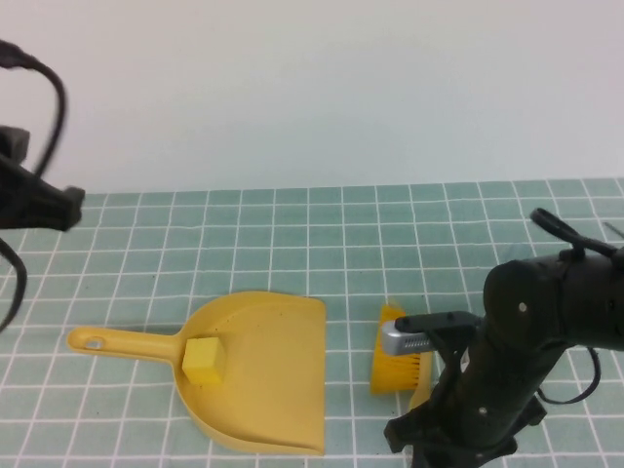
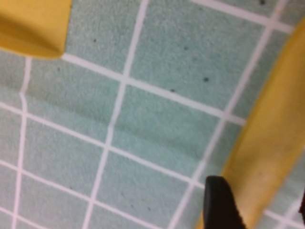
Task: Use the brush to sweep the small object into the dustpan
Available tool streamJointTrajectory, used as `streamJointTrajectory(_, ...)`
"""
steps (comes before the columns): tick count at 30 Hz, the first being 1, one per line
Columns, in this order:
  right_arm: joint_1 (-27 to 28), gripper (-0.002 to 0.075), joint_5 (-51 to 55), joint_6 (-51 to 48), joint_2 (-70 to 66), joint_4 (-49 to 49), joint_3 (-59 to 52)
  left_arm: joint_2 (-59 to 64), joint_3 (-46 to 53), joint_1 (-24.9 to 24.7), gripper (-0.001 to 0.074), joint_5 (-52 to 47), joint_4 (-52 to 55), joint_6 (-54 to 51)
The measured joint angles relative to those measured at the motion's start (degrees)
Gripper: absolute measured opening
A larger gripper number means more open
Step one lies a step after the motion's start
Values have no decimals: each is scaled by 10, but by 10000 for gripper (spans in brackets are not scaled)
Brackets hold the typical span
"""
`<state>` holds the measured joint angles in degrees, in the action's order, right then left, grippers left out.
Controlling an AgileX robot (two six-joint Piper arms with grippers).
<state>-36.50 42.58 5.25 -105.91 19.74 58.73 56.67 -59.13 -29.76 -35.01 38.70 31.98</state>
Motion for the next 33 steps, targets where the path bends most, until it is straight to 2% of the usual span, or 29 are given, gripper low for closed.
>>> streamJointTrajectory(11, 0, 357, 53, 55, 144, -77, 0, -36, 0, 11, 0, 11, -11, 17)
streamJointTrajectory(14, 0, 324, 62, 57, 202, -79, 0, -63, 0, 50, 0, 8, -71, 17)
streamJointTrajectory(19, 0, 78, 69, 50, 283, -81, -1, -123, 3, 149, 0, -3, -185, 17)
streamJointTrajectory(21, 0, 36, 76, 35, 309, -81, -1, -150, 24, 196, 0, 16, -217, 23)
streamJointTrajectory(27, 0, 5, 149, 16, 368, -82, -1, -240, 160, 310, 0, 162, -302, 23)
streamJointTrajectory(30, 0, 2, 173, 15, 380, -84, -1, -289, 234, 339, 0, 207, -305, 23)
streamJointTrajectory(33, 0, 1, 173, 15, 384, -104, -1, -337, 300, 347, 0, 222, -273, 6)
